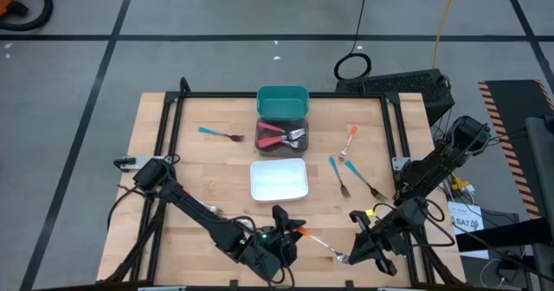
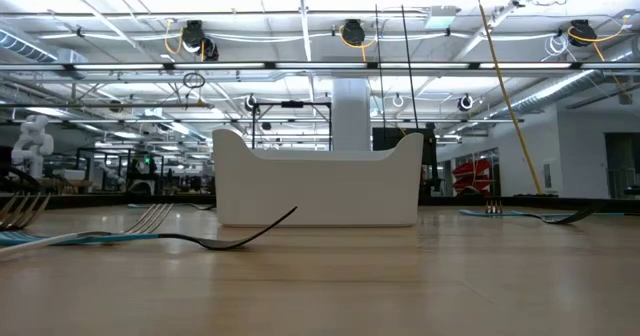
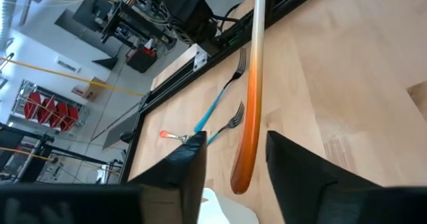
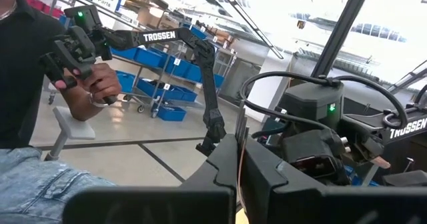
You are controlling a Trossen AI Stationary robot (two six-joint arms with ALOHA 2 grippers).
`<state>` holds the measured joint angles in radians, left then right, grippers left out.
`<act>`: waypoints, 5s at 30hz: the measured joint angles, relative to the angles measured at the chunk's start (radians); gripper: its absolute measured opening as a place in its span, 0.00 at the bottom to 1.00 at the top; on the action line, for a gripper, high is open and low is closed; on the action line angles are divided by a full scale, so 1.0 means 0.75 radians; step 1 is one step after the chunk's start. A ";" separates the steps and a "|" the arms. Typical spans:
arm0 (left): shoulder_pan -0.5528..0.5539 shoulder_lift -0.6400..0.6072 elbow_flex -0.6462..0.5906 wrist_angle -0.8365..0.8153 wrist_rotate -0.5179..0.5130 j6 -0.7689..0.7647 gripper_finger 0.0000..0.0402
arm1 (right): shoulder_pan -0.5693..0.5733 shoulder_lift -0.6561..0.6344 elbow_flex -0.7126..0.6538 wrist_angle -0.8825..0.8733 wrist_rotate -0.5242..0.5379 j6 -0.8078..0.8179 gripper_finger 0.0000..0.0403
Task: Sort silverware by color (type)
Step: Put the bottom right orange fork into the white bin
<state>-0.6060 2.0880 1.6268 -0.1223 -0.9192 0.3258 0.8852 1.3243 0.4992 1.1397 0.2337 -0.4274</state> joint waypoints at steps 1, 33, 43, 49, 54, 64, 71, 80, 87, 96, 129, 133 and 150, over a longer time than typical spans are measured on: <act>0.000 0.000 0.000 0.000 0.000 -0.005 0.35 | 0.000 0.000 0.000 0.000 0.000 0.000 0.00; -0.003 0.001 0.000 0.006 0.012 -0.009 0.02 | -0.001 -0.002 0.002 -0.020 0.014 0.001 0.02; -0.001 0.001 0.000 -0.044 -0.042 -0.059 0.02 | 0.011 -0.001 0.002 -0.081 0.246 0.069 0.24; -0.005 0.001 0.000 -0.121 -0.126 -0.098 0.02 | 0.036 -0.012 0.001 -0.153 0.528 0.093 0.38; -0.014 0.000 0.000 -0.160 -0.153 -0.098 0.02 | 0.069 -0.024 0.001 -0.219 0.741 0.100 0.45; -0.027 -0.116 0.000 -0.380 -0.152 -0.288 0.02 | 0.147 -0.025 0.001 -0.242 1.233 0.106 0.46; -0.040 -0.191 0.000 -0.757 -0.210 -0.536 0.02 | 0.193 -0.025 0.001 -0.237 1.429 0.176 0.46; 0.058 -0.201 0.000 -1.173 -0.182 -0.758 0.02 | 0.201 -0.065 0.047 -0.199 1.581 0.166 0.46; 0.158 -0.200 0.000 -1.367 0.037 -0.949 0.02 | 0.201 -0.079 0.085 -0.199 1.583 0.084 0.46; 0.194 -0.200 0.000 -1.489 0.176 -1.154 0.02 | 0.201 -0.079 0.085 -0.200 1.684 0.032 0.46; 0.293 -0.094 0.000 -1.480 0.424 -1.255 0.02 | 0.201 -0.078 0.085 -0.202 1.677 0.054 0.46; 0.309 -0.079 -0.001 -1.481 0.427 -1.247 0.02 | 0.201 -0.078 0.086 -0.201 1.677 0.027 0.46; 0.316 -0.078 0.000 -1.483 0.428 -1.310 0.02 | 0.201 -0.078 0.086 -0.201 1.677 0.028 0.46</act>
<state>-0.3687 2.0296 1.6266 -1.2343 -0.5984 -0.6571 1.0363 1.2655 0.5636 0.9886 1.4914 -0.4067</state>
